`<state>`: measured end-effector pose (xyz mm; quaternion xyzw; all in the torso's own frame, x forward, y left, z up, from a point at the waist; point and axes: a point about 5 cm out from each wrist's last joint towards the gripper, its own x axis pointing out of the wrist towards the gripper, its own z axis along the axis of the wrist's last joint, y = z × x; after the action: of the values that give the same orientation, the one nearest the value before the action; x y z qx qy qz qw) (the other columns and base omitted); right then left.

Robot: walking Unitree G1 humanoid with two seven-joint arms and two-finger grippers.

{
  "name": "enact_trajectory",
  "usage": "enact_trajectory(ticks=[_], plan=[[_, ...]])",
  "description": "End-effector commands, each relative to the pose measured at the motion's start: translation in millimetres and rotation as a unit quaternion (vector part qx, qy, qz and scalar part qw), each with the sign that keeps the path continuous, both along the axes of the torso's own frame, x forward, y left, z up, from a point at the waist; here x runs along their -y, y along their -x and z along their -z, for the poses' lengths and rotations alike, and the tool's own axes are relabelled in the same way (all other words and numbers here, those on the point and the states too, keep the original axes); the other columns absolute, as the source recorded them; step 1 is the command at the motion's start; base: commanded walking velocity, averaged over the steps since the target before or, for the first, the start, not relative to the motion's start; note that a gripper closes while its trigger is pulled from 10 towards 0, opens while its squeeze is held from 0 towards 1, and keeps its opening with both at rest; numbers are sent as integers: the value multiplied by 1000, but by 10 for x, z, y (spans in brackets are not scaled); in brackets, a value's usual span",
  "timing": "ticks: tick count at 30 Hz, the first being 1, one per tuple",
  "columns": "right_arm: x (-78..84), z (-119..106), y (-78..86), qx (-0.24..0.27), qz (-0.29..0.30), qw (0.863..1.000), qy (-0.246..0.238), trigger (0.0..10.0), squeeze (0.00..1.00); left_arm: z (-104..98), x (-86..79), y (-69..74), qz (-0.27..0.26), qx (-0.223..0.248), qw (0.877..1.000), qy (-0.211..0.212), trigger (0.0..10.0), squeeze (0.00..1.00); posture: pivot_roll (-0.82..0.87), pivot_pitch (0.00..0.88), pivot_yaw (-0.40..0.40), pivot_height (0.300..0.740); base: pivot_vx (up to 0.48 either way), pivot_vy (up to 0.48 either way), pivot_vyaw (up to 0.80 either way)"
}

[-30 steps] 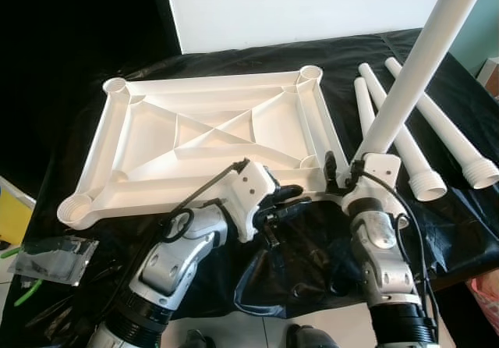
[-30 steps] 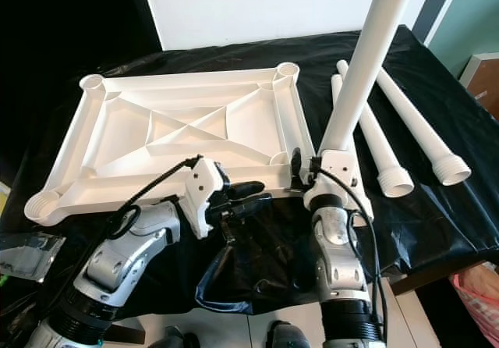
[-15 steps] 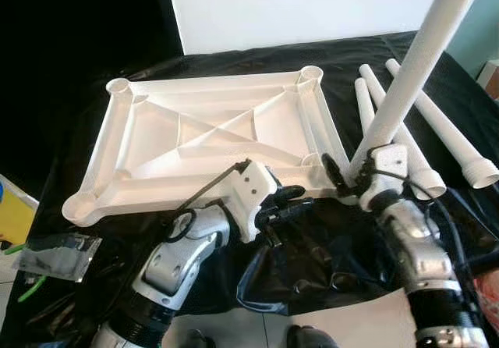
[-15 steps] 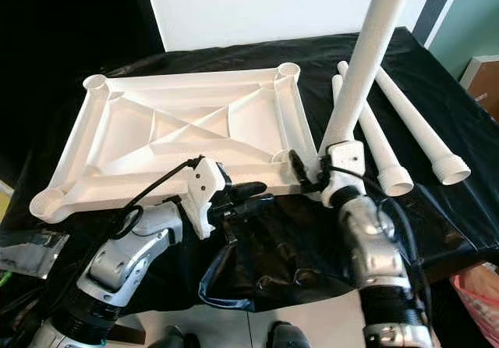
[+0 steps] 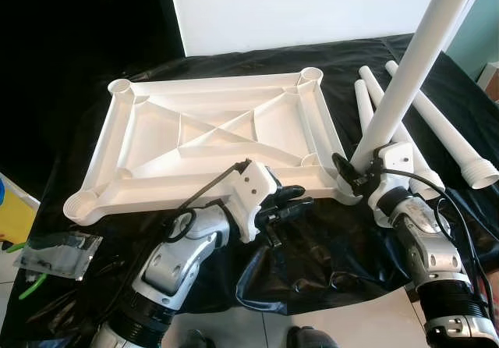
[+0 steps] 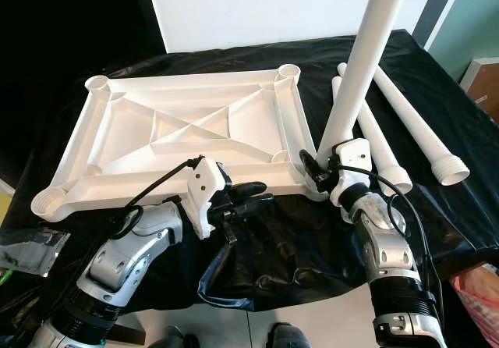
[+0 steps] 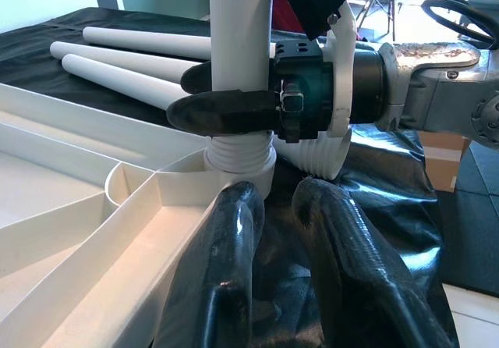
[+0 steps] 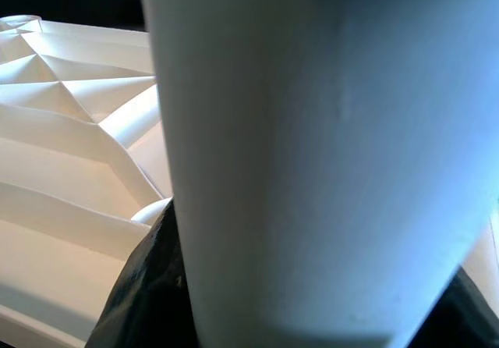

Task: Building children table

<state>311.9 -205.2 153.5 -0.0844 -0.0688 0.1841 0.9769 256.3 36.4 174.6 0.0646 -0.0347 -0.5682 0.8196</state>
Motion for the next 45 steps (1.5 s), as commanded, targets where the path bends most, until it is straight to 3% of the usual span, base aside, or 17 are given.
enact_trajectory(ticks=[1,2,3,12,15,22,25,27,30,33,45], plan=[[-23,128,33,-26,-10,1000,2,0,0,10,-21,-11,-10,-1,1000,-5,10000,0,-85,111,35,740,0,0,0],[-23,128,33,-26,-10,1000,2,0,0,10,-21,-11,-10,-1,1000,-5,10000,0,-85,111,35,740,0,0,0],[-13,139,33,-27,-6,1000,0,10000,0,14,-26,-13,-10,-2,1000,-5,10000,0,-85,115,38,740,0,0,0],[-43,174,37,-34,22,999,-25,10000,0,18,-35,-19,-11,-3,1000,-7,10000,0,-87,119,41,740,0,0,0],[-92,213,40,-42,85,994,-55,10000,0,19,-36,-26,-13,-3,1000,-7,10000,0,-85,118,36,740,0,0,0],[-191,267,72,-50,146,985,-73,10000,0,15,-37,-30,-14,-3,1000,-5,10000,0,-80,118,37,740,0,0,0],[-356,327,124,-61,214,970,-94,10000,0,17,-50,-31,-21,1,1000,-7,10000,0,-68,121,32,740,0,0,0],[-356,327,124,-61,214,970,-94,10000,0,17,-50,-31,-21,1,1000,-7,10000,0,-68,121,32,740,0,0,0],[-513,357,178,-64,276,950,-129,10000,0,8,-58,-35,-28,3,1000,-5,10000,0,-65,119,34,740,0,0,0],[-568,341,186,-62,276,950,-135,10000,0,12,-58,-31,-28,3,1000,-5,10000,0,-70,118,35,740,0,0,0],[-540,247,201,-45,274,953,-123,10000,0,10,-41,-50,-33,7,999,-5,10000,0,-71,114,24,740,0,0,0]])
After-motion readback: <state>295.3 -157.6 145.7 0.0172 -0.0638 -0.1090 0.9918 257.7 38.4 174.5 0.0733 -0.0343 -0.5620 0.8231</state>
